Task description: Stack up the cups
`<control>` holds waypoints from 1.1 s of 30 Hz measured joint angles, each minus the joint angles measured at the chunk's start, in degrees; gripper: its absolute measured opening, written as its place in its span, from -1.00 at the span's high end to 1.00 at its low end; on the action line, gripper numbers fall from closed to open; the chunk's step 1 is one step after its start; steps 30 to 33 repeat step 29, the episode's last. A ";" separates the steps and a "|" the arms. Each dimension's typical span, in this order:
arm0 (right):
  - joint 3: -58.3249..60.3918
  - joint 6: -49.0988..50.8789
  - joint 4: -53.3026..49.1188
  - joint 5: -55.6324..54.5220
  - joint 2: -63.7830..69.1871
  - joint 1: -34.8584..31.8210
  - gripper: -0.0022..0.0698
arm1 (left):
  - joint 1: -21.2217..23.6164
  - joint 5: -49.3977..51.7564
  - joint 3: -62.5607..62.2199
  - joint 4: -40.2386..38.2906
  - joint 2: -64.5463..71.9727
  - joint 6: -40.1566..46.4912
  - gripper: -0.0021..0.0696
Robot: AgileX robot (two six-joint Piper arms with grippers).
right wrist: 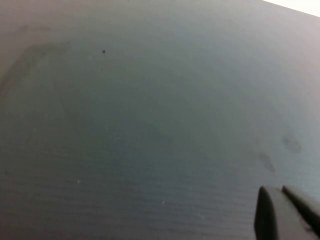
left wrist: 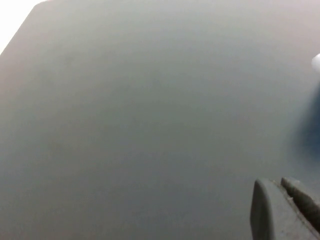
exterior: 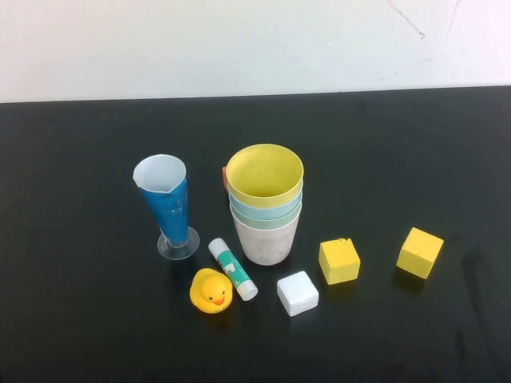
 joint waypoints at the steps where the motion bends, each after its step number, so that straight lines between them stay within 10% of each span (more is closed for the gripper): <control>1: 0.00 0.00 0.00 0.00 0.00 0.00 0.94 | 0.78 0.00 0.54 -0.24 -0.43 0.11 0.95; 33: -0.07 0.00 -0.07 0.14 0.00 0.00 0.94 | 7.58 5.41 0.59 -8.10 -6.09 2.70 0.95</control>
